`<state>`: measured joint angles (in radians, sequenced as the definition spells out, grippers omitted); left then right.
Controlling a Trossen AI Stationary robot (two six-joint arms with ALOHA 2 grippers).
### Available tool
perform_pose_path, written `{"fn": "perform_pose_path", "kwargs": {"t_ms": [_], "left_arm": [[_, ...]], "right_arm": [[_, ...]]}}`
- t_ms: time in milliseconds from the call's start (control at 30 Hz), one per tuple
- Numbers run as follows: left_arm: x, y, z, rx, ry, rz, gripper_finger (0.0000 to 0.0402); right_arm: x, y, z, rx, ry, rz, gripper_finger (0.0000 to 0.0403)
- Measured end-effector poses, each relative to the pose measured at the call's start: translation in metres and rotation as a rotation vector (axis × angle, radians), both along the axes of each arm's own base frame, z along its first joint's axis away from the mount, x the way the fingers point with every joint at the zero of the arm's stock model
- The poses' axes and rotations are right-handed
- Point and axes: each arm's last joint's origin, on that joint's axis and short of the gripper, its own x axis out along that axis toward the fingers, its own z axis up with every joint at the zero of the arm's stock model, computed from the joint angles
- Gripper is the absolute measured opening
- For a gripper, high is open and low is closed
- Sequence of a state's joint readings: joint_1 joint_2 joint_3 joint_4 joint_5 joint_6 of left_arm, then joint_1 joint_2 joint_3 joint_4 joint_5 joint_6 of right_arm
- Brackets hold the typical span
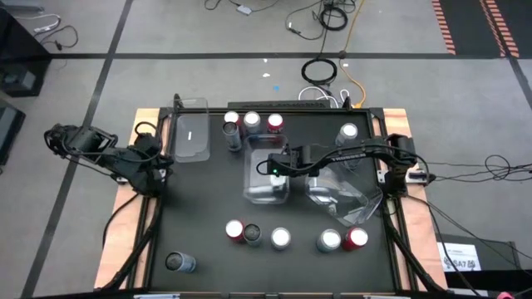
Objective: Sort soda cans
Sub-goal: Move the bottom left transparent bin to the center of the table, then put the top right blue-white soda can into the center transparent bin
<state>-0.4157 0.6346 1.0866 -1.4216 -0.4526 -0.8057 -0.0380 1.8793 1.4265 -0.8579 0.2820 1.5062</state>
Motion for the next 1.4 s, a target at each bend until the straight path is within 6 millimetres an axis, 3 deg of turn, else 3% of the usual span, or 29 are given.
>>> {"fn": "perform_pose_path", "kwargs": {"t_ms": [367, 667, 833, 1033, 1233, 1400], "left_arm": [[0.0, 0.001, 0.0, 0.022, -0.01, 0.015, 0.0017], [0.006, -0.001, 0.005, 0.007, -0.091, 0.032, 0.0017], [0.018, -0.004, 0.016, -0.011, -0.261, 0.084, 0.0017], [0.038, -0.01, 0.024, -0.006, -0.354, 0.14, 0.0017], [0.072, -0.016, 0.014, 0.052, -0.255, 0.164, 0.0017], [0.1, -0.016, 0.005, 0.063, -0.172, 0.128, 0.002]], "right_arm": [[-0.002, -0.003, 0.009, 0.026, 0.0, 0.096, 0.0128], [-0.019, -0.013, 0.068, -0.087, -0.096, 0.327, 0.0135], [-0.042, -0.01, 0.107, -0.14, -0.177, 0.504, 0.0135], [-0.09, 0.011, 0.146, -0.185, -0.17, 0.679, 0.0135], [-0.142, 0.035, 0.166, -0.234, -0.069, 0.69, 0.0135], [-0.163, 0.053, 0.172, -0.203, -0.071, 0.728, 0.0135]]}}
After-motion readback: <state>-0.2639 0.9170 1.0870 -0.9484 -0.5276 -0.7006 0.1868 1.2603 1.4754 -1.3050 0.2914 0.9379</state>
